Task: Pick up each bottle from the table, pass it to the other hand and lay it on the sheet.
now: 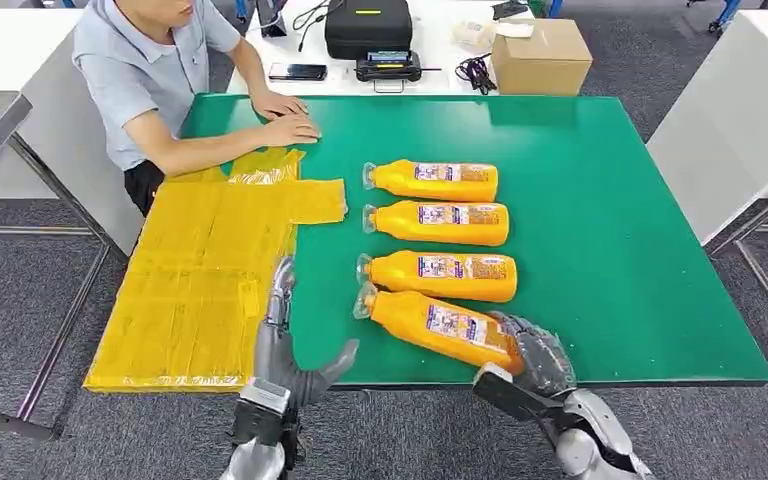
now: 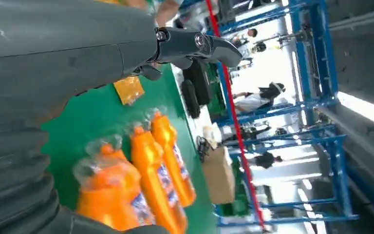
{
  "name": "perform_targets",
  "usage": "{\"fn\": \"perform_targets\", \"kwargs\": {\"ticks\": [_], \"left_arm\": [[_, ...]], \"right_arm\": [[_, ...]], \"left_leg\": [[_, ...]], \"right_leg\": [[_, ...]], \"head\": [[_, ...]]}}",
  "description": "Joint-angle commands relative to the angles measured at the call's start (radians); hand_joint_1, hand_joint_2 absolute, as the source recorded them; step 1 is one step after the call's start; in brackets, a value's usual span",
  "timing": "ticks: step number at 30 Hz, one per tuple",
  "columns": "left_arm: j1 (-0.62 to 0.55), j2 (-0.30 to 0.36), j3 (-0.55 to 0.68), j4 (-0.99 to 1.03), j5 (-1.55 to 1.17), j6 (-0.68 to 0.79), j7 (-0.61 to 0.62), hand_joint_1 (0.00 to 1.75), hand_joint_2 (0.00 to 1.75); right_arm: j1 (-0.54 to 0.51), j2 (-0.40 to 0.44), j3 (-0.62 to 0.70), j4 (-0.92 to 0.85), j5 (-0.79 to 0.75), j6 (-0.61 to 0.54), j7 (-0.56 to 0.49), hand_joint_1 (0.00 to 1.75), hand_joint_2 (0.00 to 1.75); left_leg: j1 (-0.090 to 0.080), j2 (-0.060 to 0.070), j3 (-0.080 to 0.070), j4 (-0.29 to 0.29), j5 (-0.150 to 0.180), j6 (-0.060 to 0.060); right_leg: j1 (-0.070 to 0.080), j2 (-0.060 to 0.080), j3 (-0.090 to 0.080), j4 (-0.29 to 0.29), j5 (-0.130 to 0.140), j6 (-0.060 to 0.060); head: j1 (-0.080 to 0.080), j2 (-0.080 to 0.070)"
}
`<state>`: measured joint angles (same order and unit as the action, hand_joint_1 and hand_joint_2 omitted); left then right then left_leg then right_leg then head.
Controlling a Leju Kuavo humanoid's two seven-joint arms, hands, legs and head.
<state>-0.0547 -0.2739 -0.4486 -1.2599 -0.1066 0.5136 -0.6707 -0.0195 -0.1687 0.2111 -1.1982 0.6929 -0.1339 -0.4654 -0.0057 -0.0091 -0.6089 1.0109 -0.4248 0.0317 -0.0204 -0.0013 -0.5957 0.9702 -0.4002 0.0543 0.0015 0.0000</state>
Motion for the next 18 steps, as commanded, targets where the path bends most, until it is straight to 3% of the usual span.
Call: {"fn": "perform_targets", "kwargs": {"ticks": [1, 8, 11, 14, 18], "left_arm": [[0.077, 0.034, 0.013, -0.09, 0.281, -0.275, 0.044, 0.0, 1.75], [0.058, 0.042, 0.009, -0.04, 0.3, -0.265, 0.071, 0.0, 1.75], [0.053, 0.044, 0.011, -0.007, 0.34, -0.298, 0.093, 0.0, 1.75], [0.059, 0.039, 0.041, 0.015, 0.542, -0.467, 0.169, 0.0, 1.75], [0.046, 0.049, 0.039, 0.037, 0.529, -0.462, 0.13, 0.0, 1.75]], "right_arm": [[0.063, 0.101, -0.115, -0.089, -0.061, -0.01, -0.049, 1.75, 1.75], [0.07, 0.119, -0.125, -0.104, -0.076, 0.006, -0.073, 1.75, 1.75], [0.075, 0.126, -0.116, -0.111, -0.08, 0.009, -0.08, 1.75, 1.75], [0.065, 0.144, -0.114, -0.111, -0.106, 0.003, -0.108, 1.75, 1.75], [0.057, 0.161, -0.083, -0.123, -0.13, 0.013, -0.128, 1.75, 1.75]], "left_leg": [[0.001, 0.002, 0.005, -0.001, -0.002, -0.002], [0.0, 0.001, 0.0, -0.001, -0.001, -0.001], [0.0, 0.0, 0.002, -0.001, -0.002, -0.002], [0.001, 0.002, 0.003, -0.001, -0.002, -0.003], [0.0, 0.004, 0.001, -0.001, -0.002, -0.002]], "right_leg": [[0.001, 0.001, 0.004, -0.001, -0.002, -0.003], [0.0, 0.001, 0.0, -0.001, -0.001, -0.002], [0.001, 0.0, 0.002, -0.001, -0.002, -0.003], [0.001, 0.002, 0.002, -0.001, -0.001, -0.003], [0.001, 0.003, 0.001, -0.001, -0.001, -0.002]], "head": [[0.0, 0.0], [0.0, 0.0], [0.0, 0.0], [-0.001, 0.0], [0.0, 0.0]]}}
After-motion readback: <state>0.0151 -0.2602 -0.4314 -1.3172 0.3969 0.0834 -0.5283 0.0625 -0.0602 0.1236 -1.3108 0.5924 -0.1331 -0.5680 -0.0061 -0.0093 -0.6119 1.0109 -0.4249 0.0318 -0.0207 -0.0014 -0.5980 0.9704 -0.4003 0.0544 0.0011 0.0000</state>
